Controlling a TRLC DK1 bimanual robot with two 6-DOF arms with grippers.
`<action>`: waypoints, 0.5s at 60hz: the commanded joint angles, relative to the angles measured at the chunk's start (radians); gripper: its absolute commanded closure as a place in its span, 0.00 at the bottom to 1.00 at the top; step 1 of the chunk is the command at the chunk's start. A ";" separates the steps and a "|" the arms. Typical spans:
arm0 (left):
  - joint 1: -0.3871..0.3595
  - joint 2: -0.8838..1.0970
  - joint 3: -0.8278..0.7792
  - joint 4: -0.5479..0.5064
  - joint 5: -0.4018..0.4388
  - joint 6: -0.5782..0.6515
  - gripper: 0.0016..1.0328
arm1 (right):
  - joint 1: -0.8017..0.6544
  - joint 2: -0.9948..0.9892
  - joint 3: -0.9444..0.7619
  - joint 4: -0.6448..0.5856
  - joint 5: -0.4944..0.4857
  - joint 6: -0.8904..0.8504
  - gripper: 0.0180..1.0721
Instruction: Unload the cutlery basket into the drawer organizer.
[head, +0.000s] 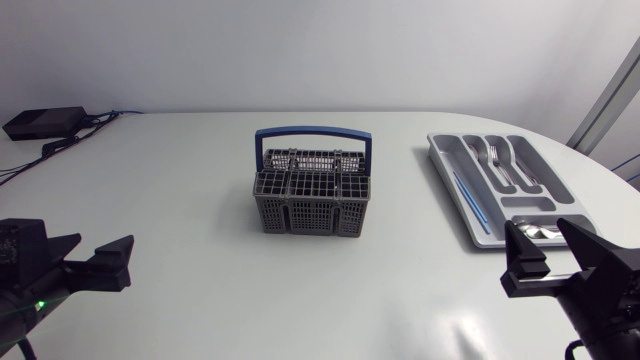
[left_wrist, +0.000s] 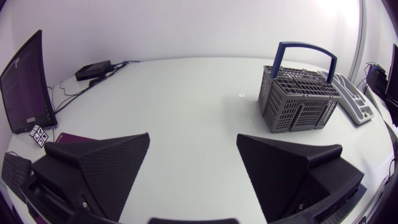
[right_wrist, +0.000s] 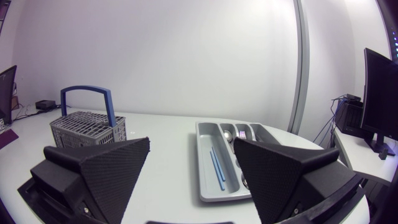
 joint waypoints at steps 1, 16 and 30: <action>0.015 -0.037 -0.050 0.045 0.017 0.013 0.05 | -0.004 -0.005 -0.020 0.018 0.002 0.027 0.07; 0.044 -0.139 -0.143 0.171 0.066 0.008 0.05 | -0.004 -0.005 -0.020 0.018 0.002 0.027 0.07; 0.071 -0.233 -0.230 0.288 0.111 0.004 0.05 | -0.004 -0.005 -0.020 0.018 0.002 0.027 0.07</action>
